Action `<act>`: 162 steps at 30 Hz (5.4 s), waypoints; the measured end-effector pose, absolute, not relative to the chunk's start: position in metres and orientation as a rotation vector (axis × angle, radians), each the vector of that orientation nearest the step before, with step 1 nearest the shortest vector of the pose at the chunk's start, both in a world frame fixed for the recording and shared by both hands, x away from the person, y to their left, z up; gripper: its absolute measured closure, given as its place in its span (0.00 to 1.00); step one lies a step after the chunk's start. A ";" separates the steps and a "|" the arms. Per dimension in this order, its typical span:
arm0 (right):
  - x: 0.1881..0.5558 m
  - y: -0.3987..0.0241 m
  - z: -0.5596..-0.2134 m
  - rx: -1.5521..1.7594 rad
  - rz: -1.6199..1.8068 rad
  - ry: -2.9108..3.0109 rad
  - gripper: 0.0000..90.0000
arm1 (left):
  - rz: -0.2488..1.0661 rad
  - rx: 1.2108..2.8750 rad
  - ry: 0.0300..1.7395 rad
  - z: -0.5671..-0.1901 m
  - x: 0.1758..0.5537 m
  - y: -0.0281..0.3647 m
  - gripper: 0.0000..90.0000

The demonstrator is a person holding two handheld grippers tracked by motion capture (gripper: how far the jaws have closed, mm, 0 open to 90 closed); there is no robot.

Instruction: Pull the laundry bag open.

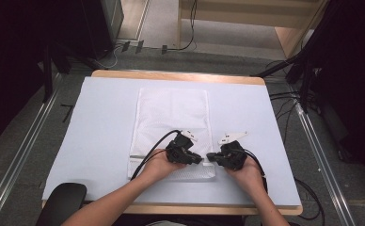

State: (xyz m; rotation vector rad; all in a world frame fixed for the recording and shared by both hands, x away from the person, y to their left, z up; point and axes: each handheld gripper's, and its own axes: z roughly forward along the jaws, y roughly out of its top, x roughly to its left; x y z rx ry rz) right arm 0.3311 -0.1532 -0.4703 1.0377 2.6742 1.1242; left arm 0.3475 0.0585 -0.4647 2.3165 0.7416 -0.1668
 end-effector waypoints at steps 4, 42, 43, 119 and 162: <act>0.331 -0.153 -0.470 1.030 1.124 2.675 1.00 | -0.225 2.303 0.760 -0.466 0.351 0.061 0.97; 0.331 -0.153 -0.471 1.009 1.119 2.674 1.00 | -0.321 2.310 0.808 -0.452 0.359 0.091 0.98; 0.331 -0.153 -0.471 1.009 1.120 2.674 1.00 | -0.320 2.318 0.808 -0.451 0.358 0.092 0.98; 0.334 -0.152 -0.470 0.989 1.125 2.704 1.00 | -0.385 2.301 0.922 -0.432 0.364 0.170 0.98; 0.334 -0.152 -0.471 0.988 1.126 2.713 1.00 | -0.366 2.268 1.130 -0.426 0.365 0.245 0.98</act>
